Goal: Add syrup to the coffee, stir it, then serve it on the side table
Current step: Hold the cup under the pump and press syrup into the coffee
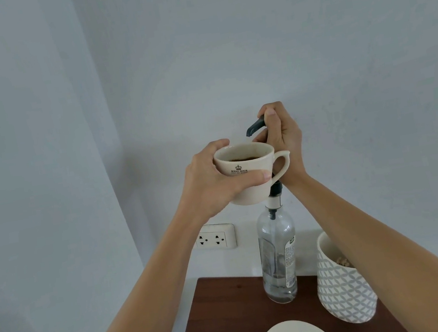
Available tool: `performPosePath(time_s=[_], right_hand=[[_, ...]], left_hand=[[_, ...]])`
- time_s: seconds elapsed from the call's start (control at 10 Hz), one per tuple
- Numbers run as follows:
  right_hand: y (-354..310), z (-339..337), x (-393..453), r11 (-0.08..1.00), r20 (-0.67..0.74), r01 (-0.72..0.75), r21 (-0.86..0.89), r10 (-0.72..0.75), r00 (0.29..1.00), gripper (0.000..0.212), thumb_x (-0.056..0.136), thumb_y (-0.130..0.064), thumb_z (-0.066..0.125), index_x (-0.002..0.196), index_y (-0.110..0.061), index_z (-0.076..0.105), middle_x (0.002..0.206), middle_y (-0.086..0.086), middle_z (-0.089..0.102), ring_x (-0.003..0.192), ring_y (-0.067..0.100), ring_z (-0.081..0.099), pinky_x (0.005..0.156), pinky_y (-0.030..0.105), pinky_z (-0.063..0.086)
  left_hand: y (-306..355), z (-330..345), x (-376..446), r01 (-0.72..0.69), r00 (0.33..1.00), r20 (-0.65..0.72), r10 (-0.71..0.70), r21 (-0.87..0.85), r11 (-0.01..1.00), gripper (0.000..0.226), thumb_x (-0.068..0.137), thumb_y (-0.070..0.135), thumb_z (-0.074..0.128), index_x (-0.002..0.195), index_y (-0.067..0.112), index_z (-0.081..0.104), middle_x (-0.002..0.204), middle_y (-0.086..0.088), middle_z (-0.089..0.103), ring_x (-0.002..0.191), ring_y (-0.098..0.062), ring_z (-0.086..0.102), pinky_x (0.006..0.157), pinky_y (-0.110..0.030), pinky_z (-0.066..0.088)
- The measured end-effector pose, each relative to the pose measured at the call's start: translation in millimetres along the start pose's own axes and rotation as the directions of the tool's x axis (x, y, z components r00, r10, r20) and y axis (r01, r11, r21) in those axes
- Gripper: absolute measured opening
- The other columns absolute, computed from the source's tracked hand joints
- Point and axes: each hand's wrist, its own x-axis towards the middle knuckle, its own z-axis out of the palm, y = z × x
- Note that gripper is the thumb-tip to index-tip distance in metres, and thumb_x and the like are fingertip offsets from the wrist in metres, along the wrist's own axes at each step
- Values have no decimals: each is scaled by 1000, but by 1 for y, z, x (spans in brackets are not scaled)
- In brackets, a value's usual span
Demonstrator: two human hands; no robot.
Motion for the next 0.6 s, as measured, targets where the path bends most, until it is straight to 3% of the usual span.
performPosePath(time_s=[0.1, 0.3, 0.5, 0.6], right_hand=[[-1, 0, -1, 1000, -3, 2, 12, -2, 1000, 26, 102, -20, 36, 83, -12, 53, 63, 35, 56, 60, 44, 56, 54, 34, 46], [0, 0, -1, 1000, -10, 4, 8, -4, 1000, 27, 102, -17, 36, 85, -5, 53, 59, 35, 53, 59, 44, 56, 54, 42, 47], [1, 0, -1, 1000, 0, 3, 16, -3, 1000, 26, 101, -16, 36, 81, -11, 52, 50, 13, 47, 49, 24, 49, 53, 38, 44], [1, 0, -1, 1000, 3, 3, 24, -3, 1000, 26, 100, -16, 36, 81, -10, 52, 50, 12, 46, 49, 25, 48, 53, 41, 44]], left_hand=[[0, 0, 0, 0, 1000, 0, 0, 2, 1000, 117, 31, 62, 82, 139, 27, 55, 121, 7, 67, 110, -12, 65, 92, -30, 57], [0, 0, 0, 2, 1000, 0, -2, 5, 1000, 116, 31, 62, 83, 139, 28, 55, 121, 8, 67, 110, -12, 66, 92, -32, 58], [0, 0, 0, 4, 1000, 1, -4, -2, 1000, 117, 30, 61, 82, 139, 27, 55, 121, 7, 66, 110, -12, 65, 92, -30, 57], [0, -1, 0, -3, 1000, 3, 3, 1, 1000, 117, 31, 62, 82, 139, 27, 55, 121, 7, 66, 109, -11, 65, 89, -28, 57]])
